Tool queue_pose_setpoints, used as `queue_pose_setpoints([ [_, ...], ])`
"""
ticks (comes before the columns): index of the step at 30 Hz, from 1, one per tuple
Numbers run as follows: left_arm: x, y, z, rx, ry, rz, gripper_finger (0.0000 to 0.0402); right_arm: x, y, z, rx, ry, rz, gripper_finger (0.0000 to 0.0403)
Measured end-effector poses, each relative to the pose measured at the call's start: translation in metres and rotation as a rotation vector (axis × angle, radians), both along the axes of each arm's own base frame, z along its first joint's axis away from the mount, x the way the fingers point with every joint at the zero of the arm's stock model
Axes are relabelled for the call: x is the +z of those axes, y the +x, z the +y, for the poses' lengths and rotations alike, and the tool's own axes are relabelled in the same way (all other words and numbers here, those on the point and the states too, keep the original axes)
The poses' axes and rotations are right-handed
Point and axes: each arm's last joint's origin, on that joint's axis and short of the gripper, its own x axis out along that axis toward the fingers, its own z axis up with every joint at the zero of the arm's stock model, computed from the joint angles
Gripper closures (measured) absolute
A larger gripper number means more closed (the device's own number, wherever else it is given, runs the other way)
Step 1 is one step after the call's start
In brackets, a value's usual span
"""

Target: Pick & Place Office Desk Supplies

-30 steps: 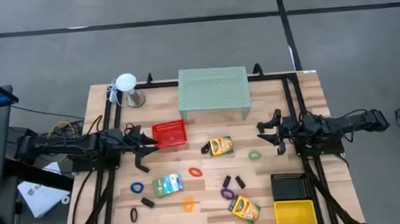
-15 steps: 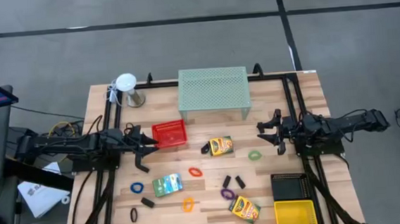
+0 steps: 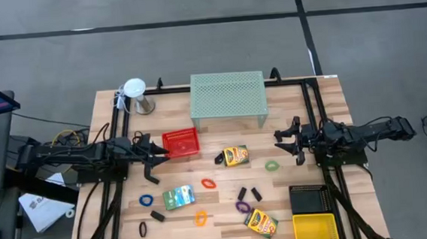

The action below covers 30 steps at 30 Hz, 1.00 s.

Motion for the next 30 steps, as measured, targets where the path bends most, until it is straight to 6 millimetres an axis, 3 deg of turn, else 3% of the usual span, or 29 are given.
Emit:
queue_pose_setpoints([
  [26, 0.0001, 0.0, 0.0, 0.0, 0.0, 0.0, 0.0262, 0.0, 0.0, 0.0, 0.0, 0.0, 0.0, 0.022],
  [30, 0.0073, 0.0022, 0.0049, 0.171, 0.033, -0.084, 0.0262, 0.0, 0.0, 0.0, 0.0, 0.0, 0.0, 0.022],
])
